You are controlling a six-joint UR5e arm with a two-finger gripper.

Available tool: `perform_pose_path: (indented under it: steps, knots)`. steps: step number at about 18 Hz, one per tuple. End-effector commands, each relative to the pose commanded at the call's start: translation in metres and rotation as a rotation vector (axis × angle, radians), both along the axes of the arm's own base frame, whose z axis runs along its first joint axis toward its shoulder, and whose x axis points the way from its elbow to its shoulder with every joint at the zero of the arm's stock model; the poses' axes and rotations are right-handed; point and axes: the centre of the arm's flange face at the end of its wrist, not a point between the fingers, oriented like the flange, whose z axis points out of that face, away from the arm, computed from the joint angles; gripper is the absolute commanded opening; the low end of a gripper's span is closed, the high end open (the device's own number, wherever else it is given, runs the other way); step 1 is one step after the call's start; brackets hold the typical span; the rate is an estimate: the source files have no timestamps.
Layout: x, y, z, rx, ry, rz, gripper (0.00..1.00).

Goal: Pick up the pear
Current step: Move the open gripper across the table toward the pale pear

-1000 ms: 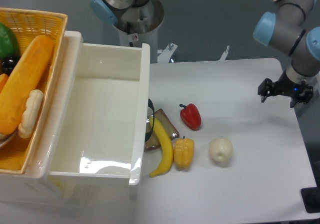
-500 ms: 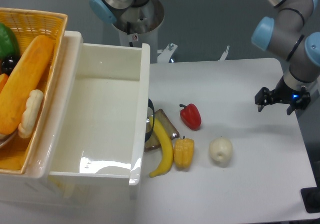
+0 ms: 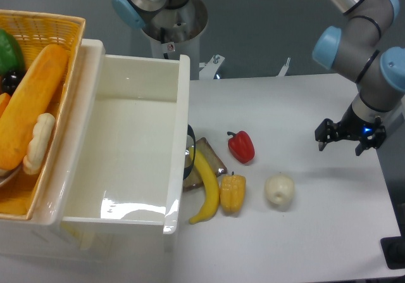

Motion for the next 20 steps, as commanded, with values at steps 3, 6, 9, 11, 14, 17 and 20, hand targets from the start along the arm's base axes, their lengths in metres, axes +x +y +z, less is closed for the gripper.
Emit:
perform_pose_path:
  steps: [3, 6, 9, 11, 14, 17, 20]
  knots:
    - [0.001, 0.003, -0.002, 0.011, -0.008, -0.002, 1.0]
    - [0.001, 0.003, -0.003, 0.012, -0.01, 0.0, 1.0]
    - [0.003, 0.006, -0.005, 0.012, -0.015, 0.0, 1.0]
    - [0.005, 0.011, -0.008, 0.011, -0.02, -0.006, 1.0]
    - [0.007, 0.015, -0.008, 0.022, -0.026, 0.007, 1.0]
    - [0.014, 0.027, -0.008, 0.021, -0.034, 0.016, 1.0]
    - [0.028, 0.053, -0.017, 0.013, -0.052, 0.014, 1.0]
